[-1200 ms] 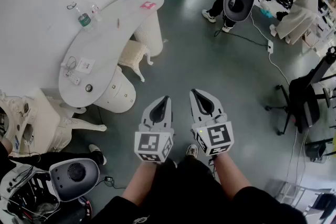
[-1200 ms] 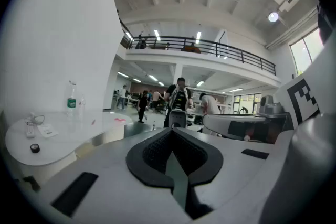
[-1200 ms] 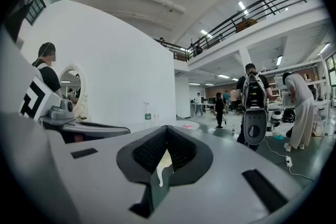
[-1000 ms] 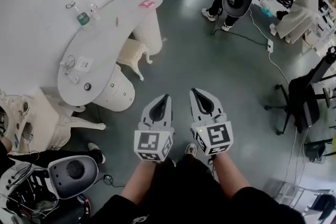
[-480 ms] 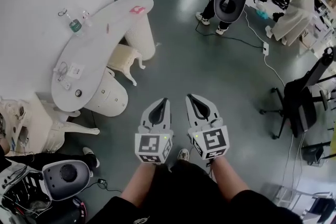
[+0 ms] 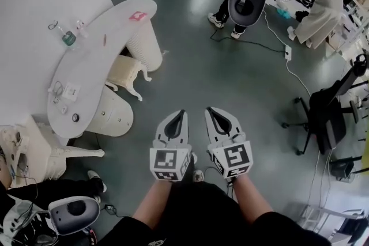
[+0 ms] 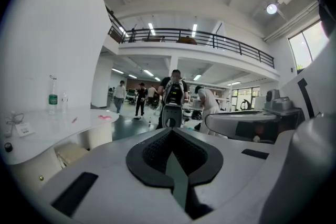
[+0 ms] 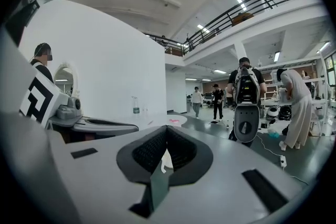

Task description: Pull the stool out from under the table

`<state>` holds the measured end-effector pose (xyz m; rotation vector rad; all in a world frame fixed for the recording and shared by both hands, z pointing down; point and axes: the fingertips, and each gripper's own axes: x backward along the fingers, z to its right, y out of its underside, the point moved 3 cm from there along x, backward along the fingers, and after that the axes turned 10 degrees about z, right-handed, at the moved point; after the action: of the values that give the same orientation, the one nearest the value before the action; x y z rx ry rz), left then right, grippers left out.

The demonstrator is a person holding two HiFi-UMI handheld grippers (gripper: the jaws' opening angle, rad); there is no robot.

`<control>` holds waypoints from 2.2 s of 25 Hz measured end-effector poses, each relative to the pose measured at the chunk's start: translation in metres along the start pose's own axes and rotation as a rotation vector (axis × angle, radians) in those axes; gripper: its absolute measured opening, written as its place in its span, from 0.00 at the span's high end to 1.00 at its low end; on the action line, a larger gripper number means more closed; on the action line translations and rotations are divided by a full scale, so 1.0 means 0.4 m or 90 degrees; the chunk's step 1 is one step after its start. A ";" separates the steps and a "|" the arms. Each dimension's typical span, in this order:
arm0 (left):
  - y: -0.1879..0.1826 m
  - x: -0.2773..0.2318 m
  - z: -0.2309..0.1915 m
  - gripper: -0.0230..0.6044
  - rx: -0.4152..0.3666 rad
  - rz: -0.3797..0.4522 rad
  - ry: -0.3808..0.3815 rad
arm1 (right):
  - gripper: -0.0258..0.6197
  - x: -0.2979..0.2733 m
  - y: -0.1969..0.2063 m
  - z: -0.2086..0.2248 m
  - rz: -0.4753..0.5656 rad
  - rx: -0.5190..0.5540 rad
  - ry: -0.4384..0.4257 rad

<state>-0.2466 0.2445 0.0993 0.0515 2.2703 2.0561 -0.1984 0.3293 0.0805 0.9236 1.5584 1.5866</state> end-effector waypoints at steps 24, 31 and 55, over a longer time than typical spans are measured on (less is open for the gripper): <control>-0.056 -0.698 -0.408 0.95 0.046 0.031 -0.057 | 0.95 -0.736 0.002 0.311 -0.056 0.087 -0.110; -0.042 -0.783 -0.596 0.95 0.042 0.026 -0.254 | 0.95 -1.013 0.040 0.305 -0.052 0.070 -0.311; 0.136 -0.582 -0.763 0.95 0.136 0.001 -0.723 | 0.95 -1.276 0.259 0.045 -0.107 0.127 -0.713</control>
<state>-0.0408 -0.0707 0.1916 0.9458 1.6663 1.1942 0.0647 -0.1094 0.1808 1.3983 0.9216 0.5513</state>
